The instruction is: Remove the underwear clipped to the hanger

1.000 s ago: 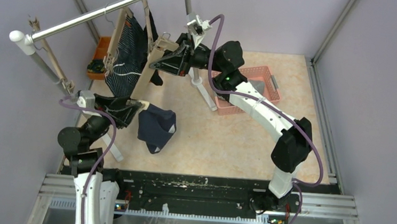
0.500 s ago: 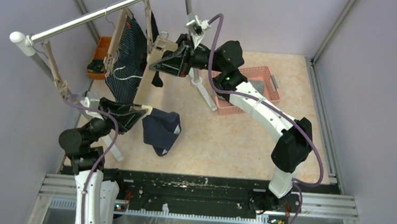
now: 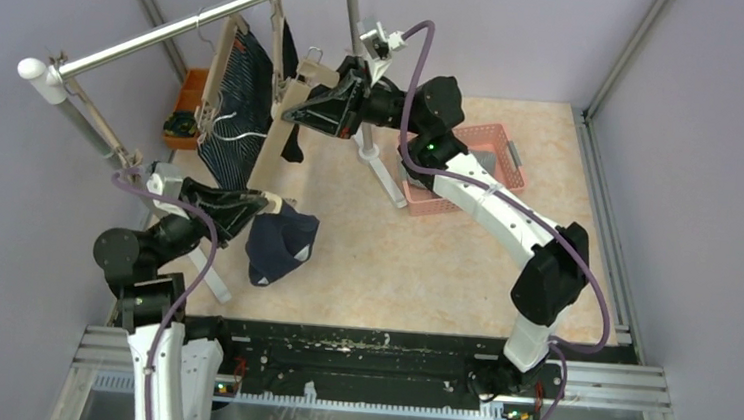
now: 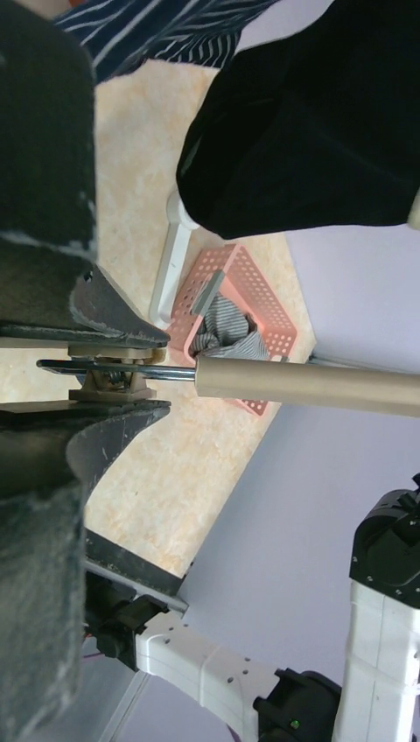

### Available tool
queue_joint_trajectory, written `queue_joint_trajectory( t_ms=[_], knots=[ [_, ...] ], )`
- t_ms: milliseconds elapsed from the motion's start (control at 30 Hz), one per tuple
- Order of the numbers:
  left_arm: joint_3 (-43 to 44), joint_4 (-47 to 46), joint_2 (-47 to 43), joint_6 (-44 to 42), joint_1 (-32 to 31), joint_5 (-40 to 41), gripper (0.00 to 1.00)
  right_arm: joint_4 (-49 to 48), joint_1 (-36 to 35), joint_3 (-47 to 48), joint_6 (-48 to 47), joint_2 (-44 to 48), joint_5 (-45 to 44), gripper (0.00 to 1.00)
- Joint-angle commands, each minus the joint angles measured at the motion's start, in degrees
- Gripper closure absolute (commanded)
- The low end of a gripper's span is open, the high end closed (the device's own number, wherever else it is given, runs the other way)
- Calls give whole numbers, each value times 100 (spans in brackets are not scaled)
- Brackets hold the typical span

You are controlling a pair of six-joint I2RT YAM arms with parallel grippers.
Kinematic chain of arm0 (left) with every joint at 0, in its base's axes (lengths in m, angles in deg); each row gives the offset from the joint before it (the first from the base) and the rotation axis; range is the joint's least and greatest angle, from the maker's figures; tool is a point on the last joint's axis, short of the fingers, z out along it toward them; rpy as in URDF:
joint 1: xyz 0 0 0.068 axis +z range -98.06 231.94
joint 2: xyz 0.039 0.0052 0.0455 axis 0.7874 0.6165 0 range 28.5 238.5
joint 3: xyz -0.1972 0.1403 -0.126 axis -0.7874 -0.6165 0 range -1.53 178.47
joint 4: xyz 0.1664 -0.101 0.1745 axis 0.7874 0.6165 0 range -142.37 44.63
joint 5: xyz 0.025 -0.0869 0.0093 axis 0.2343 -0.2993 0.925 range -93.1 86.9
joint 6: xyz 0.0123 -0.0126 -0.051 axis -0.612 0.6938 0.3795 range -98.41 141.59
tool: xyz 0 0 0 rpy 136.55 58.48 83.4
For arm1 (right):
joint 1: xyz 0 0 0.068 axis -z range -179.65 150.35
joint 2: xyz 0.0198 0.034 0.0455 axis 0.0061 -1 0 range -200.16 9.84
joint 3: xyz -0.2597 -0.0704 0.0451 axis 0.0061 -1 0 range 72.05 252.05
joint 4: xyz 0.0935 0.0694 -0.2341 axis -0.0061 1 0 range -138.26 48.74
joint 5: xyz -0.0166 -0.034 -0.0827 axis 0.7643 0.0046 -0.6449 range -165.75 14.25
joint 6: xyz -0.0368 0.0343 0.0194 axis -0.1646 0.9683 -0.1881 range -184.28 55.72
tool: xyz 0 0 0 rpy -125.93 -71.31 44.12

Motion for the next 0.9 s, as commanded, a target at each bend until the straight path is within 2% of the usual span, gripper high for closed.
queue_joint_trajectory(
  t_ms=[0,67,133,233,300,433,533,567,600,667,700,800,833,867],
  knots=[
    [1056,1472,120,-786,-14,534,100,-269,-46,-39,-254,154,-8,100],
    [1707,2591,467,-978,-14,647,100,-249,-51,-23,-260,145,-1,100],
    [2387,3660,885,-1315,-14,307,100,-219,-46,-18,-287,152,-1,100],
    [2793,4477,1040,-1832,-14,-53,75,-280,-48,-31,-251,135,0,100],
    [2496,4109,779,-1660,-14,19,73,-362,-53,-15,-189,103,4,100],
    [1420,2182,112,-531,-14,-125,58,-376,-57,54,-167,93,17,100],
    [1022,1722,-139,-243,-14,-205,53,-319,-55,115,-194,95,17,100],
    [954,1725,-202,-276,-14,-244,53,-307,-55,127,-204,93,17,100],
    [902,1805,-236,-346,-14,-227,59,-305,-57,126,-207,97,17,100],
    [820,1830,-226,-407,-12,-385,92,-305,-57,124,-200,98,11,100],
    [800,1845,-172,-380,-9,-489,100,-305,-55,128,-201,98,17,100],
    [774,1818,9,-268,-14,-1005,100,-303,-55,140,-207,101,17,100],
    [785,1829,20,-261,-14,-1074,95,-294,-59,149,-207,101,17,100],
    [812,1920,2,-332,-8,-1031,81,-288,-58,156,-216,101,25,100]
  ],
)
